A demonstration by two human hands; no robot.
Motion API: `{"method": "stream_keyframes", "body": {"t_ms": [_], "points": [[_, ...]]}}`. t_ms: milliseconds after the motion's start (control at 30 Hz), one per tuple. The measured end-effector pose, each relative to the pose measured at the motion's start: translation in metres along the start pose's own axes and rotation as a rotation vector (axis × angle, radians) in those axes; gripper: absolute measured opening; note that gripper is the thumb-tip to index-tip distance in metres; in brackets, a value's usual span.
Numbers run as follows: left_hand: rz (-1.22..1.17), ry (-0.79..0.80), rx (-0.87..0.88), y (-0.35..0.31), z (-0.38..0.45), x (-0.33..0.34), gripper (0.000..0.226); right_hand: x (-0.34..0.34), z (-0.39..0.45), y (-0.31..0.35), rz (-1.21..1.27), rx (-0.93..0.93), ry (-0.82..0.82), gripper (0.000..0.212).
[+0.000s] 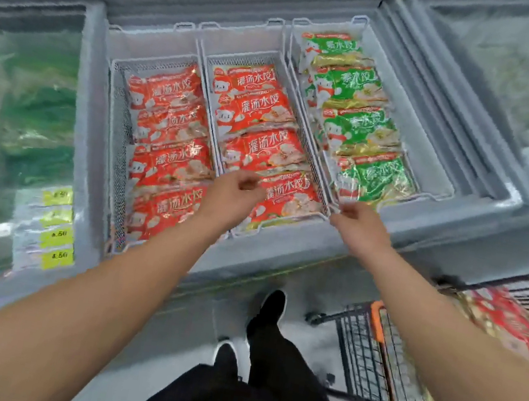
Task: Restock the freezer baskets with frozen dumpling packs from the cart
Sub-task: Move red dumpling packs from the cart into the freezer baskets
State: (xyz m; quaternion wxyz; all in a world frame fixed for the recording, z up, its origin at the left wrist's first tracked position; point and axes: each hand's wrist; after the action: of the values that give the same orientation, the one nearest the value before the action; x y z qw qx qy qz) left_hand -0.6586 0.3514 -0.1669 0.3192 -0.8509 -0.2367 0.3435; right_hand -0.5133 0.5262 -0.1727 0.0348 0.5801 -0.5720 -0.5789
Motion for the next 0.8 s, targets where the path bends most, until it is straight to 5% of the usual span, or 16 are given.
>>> {"method": "stream_keyframes", "body": {"t_ms": [533,800], "points": [[0.319,0.415,0.152,0.035,-0.131,0.197,0.037,-0.064,-0.201,-0.177,-0.068,0.331,-0.095,0.044],[0.355,0.463,0.151,0.022,-0.172,0.328,0.041,-0.129,-0.242,-0.288,0.005,0.364,-0.106,0.040]]}}
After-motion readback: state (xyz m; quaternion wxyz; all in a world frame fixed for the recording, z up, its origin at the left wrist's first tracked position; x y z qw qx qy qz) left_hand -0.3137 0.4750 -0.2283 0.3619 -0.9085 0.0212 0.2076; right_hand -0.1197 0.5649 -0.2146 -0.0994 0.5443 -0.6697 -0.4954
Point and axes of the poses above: each hand's wrist, its own z-axis towards the middle knuckle, its own x-axis out of the palm, y = z × x, and after that the axes turned 13 degrees about -x, right-handed
